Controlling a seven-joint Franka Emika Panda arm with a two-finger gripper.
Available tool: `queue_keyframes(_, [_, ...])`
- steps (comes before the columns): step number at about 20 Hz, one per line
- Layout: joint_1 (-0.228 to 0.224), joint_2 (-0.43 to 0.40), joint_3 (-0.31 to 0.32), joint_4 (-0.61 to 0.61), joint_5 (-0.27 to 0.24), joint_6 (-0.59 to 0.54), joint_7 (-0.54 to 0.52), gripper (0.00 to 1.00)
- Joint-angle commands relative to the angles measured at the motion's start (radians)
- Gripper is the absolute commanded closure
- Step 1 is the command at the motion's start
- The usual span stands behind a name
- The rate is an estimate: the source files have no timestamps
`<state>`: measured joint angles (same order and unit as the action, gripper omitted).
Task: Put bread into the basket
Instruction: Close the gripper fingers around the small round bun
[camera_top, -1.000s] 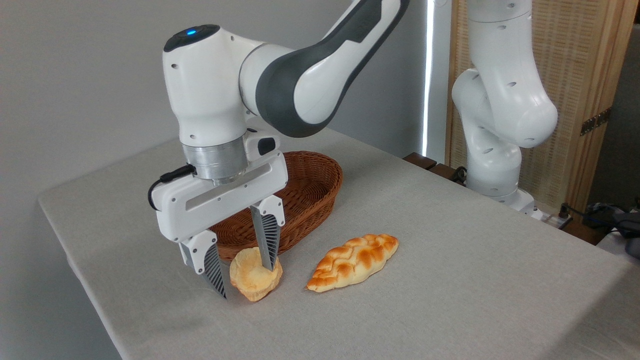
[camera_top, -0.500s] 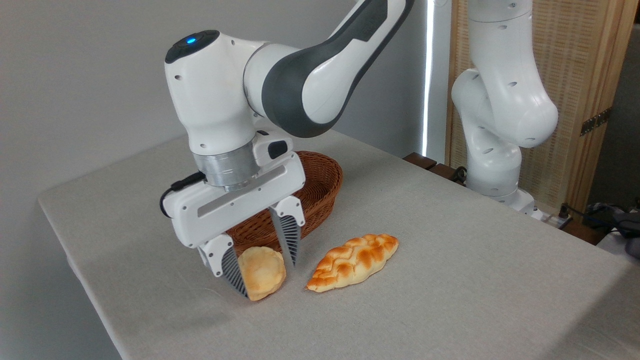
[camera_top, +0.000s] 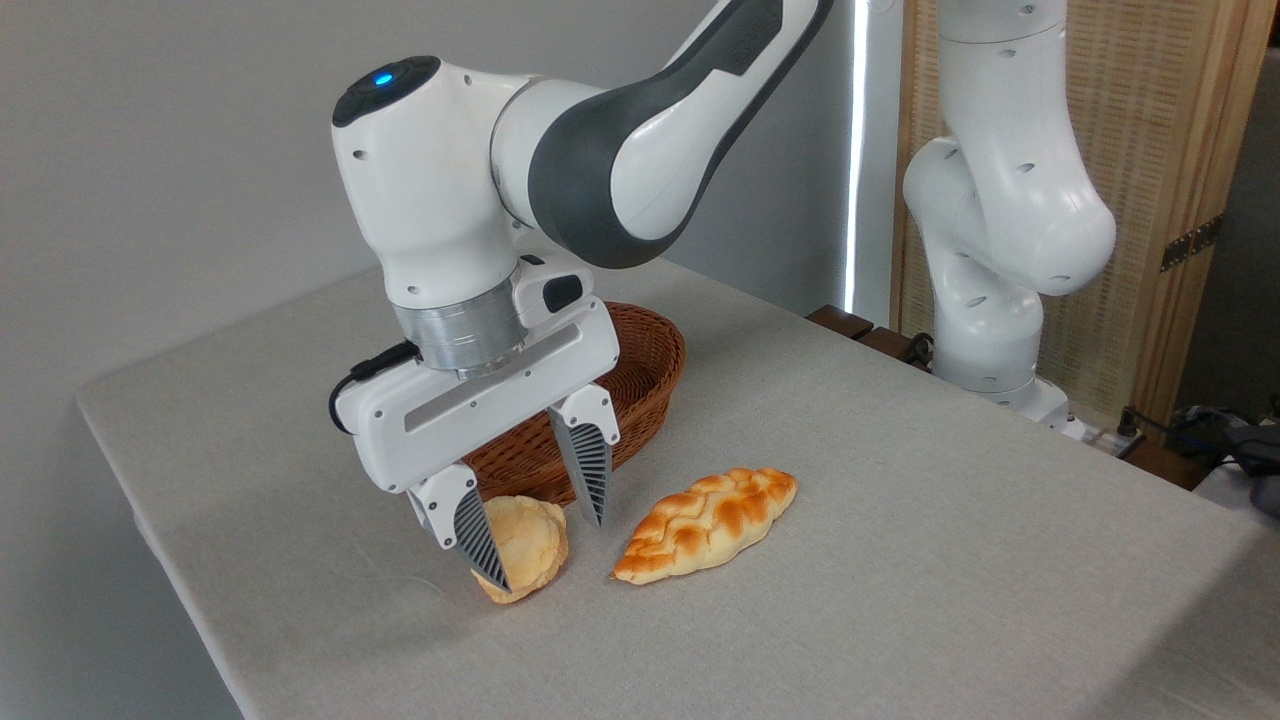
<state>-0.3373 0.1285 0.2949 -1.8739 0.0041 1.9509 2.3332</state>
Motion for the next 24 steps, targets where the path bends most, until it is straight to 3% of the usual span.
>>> queue_keyframes(1, [-0.009, 0.007, 0.001, -0.002, -0.007, 0.048, 0.012, 0.0])
queue_keyframes(8, [-0.011, 0.034, -0.019, -0.002, -0.021, 0.065, 0.012, 0.0])
queue_keyframes(16, [-0.011, 0.059, -0.039, -0.001, -0.082, 0.085, 0.009, 0.01])
queue_keyframes(18, [-0.008, 0.059, -0.039, -0.001, -0.082, 0.085, 0.012, 0.25])
queue_keyframes(20, [-0.005, 0.057, -0.039, -0.001, -0.082, 0.082, 0.011, 0.62])
queue_keyframes(22, [-0.002, 0.056, -0.036, -0.001, -0.082, 0.079, 0.011, 0.74])
queue_keyframes(24, [-0.002, 0.054, -0.03, 0.001, -0.082, 0.077, 0.011, 0.76])
